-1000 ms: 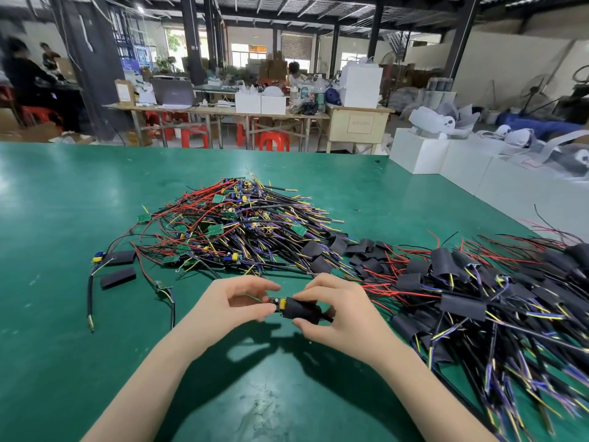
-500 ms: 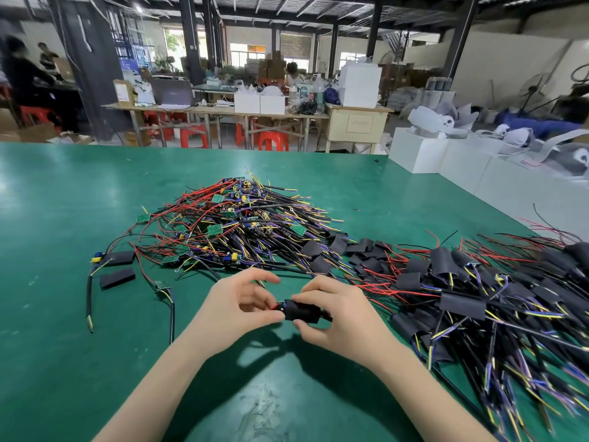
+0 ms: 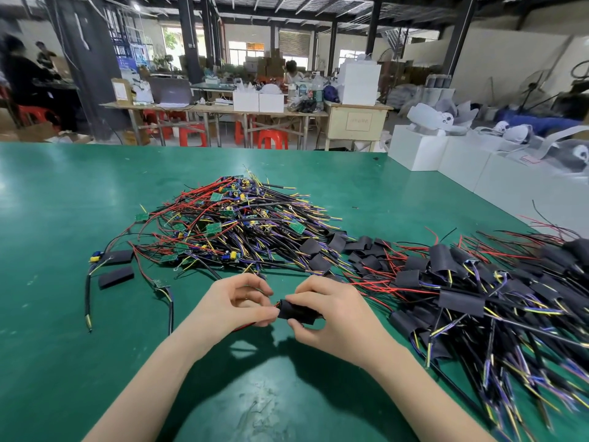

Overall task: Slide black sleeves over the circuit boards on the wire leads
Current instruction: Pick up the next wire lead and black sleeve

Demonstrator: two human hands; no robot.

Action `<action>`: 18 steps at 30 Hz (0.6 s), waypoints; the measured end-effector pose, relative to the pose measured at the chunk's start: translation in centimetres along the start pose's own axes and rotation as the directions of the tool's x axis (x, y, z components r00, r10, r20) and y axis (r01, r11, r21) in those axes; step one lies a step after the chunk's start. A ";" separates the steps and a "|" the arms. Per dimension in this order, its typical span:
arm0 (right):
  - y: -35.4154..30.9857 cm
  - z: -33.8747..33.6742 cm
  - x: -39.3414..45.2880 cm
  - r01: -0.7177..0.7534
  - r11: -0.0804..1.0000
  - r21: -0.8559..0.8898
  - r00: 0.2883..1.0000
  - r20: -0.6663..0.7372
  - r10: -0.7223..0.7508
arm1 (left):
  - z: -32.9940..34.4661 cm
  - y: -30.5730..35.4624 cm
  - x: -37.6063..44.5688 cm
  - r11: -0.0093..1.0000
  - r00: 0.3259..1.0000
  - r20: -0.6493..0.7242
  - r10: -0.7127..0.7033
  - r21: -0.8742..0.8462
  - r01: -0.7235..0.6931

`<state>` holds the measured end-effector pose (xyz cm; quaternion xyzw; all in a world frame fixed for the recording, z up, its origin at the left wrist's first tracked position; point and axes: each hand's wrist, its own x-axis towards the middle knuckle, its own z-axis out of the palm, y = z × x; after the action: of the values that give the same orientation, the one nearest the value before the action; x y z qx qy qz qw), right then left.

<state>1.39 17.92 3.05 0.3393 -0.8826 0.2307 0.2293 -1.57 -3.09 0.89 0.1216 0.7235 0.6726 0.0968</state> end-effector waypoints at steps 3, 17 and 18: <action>0.0 0.0 -0.1 0.006 1.000 -0.018 0.999 0.042 -0.005 | 0.4 -0.1 -0.1 1.000 0.999 0.040 0.009 0.023 -0.010; 3.1 -5.5 -1.9 -0.369 0.815 -0.446 0.920 -0.048 0.390 | 0.3 0.3 0.1 0.886 0.929 -0.158 0.335 0.387 -0.254; 3.7 -5.6 -2.6 -0.404 0.712 -0.575 0.877 -0.021 0.480 | 0.4 0.4 0.1 0.884 0.925 -0.173 0.338 0.394 -0.250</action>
<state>1.86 24.81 5.12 0.0491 -0.9786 -0.0144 0.1991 -1.49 -2.70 1.25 0.1654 0.8149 0.5428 -0.1182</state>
